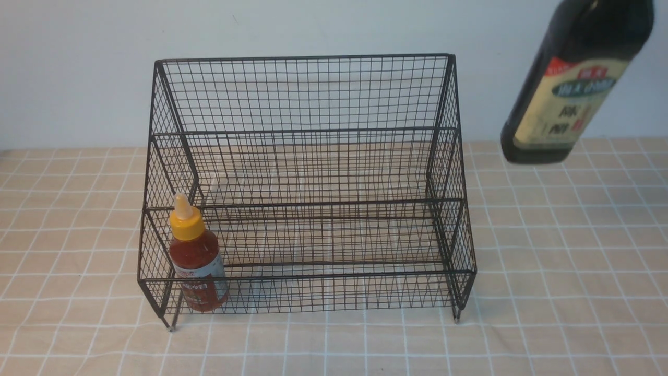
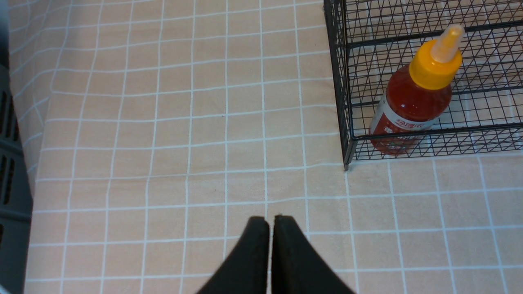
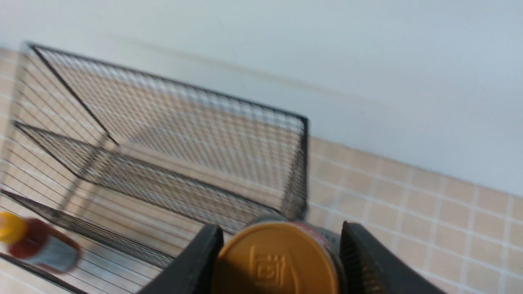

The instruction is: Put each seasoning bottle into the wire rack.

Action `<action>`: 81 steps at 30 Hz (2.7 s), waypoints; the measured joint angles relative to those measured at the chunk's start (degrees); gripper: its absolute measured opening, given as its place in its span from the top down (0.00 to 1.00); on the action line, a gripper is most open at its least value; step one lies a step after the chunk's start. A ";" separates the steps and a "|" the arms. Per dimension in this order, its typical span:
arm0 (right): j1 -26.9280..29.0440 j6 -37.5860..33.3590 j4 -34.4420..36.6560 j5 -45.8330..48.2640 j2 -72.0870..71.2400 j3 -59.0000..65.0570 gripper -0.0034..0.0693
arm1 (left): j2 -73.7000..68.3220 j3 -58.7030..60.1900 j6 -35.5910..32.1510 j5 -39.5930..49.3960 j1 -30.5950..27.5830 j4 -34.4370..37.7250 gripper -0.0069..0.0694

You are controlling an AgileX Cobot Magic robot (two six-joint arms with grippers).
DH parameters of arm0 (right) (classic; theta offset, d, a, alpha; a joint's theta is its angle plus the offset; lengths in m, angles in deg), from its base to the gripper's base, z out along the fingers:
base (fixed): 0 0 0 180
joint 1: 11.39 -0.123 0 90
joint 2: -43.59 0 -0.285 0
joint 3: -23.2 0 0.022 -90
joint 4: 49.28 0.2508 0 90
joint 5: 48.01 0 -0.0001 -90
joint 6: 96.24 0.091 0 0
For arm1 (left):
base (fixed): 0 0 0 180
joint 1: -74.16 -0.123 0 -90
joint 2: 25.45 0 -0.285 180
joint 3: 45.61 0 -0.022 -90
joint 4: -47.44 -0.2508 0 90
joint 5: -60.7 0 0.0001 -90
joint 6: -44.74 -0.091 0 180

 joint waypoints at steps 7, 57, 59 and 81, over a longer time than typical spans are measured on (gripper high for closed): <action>0.00 -0.05 9.22 0.18 0.81 -2.29 0.49 | 0.00 0.00 0.00 0.00 0.00 0.00 0.92; -13.65 10.91 -6.14 -3.08 25.02 -1.98 0.49 | 0.00 0.00 0.00 0.00 0.00 -1.42 0.92; -13.65 10.96 -6.14 -2.95 25.02 -1.98 0.48 | 0.00 0.00 0.00 0.00 0.00 -1.42 0.92; -13.65 10.96 -9.21 -3.45 5.81 -12.17 0.31 | 0.00 0.00 0.00 0.00 0.00 -1.52 0.92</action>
